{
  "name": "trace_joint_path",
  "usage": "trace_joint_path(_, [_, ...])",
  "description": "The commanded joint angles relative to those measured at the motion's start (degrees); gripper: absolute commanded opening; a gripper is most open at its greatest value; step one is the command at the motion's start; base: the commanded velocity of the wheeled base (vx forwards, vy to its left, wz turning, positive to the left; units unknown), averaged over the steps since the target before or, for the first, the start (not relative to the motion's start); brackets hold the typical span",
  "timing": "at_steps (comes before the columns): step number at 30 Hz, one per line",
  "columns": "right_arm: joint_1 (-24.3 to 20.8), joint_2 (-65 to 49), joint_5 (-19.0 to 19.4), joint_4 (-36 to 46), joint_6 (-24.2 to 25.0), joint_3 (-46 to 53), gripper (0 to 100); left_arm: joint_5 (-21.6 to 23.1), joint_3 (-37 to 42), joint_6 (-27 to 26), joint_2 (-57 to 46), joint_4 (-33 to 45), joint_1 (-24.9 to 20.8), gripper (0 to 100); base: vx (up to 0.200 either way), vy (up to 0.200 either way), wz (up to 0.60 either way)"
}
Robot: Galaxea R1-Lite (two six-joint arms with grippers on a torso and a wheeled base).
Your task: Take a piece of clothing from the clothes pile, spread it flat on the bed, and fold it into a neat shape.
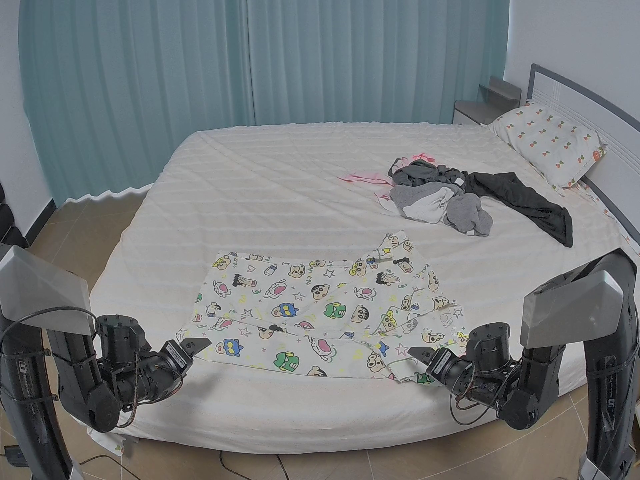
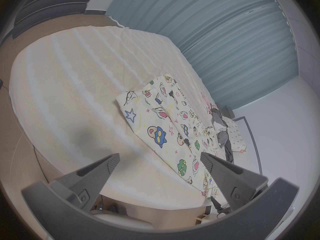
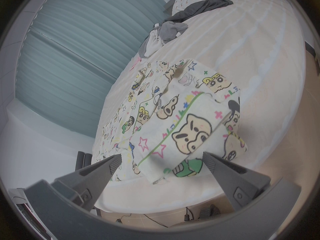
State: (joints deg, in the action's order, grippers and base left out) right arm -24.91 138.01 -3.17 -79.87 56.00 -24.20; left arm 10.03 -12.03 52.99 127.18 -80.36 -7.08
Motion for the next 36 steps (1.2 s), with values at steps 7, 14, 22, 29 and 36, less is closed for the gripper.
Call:
trace_joint_path(7, [1.09, 1.91, -2.28, -0.02, -0.02, -2.78, 0, -0.1, 0.08, 0.01, 0.78, 0.03, -0.04, 100, 0.0, 0.0, 0.0])
trace_joint_path(14, [-1.02, -0.29, -5.88, -0.02, -0.02, -1.55, 0, -0.1, 0.08, 0.01, 0.78, 0.03, -0.04, 100, 0.0, 0.0, 0.0])
trace_joint_path(22, [-4.36, -5.29, -7.9, 0.16, -0.11, -1.03, 0, -2.65, -0.01, -0.08, 1.93, -0.24, -1.18, 100, 0.0, 0.0, 0.0])
trace_joint_path(29, [-5.07, -8.46, -7.9, 0.51, -0.19, -1.47, 0, -3.18, 0.17, -0.26, 3.33, -3.31, -1.27, 100, 0.0, 0.0, 0.0])
trace_joint_path(36, [-7.0, -11.1, -7.82, 1.21, -0.37, -1.64, 0, -3.18, 0.96, -0.35, 4.3, -5.42, -1.44, 100, 0.0, 0.0, 0.0])
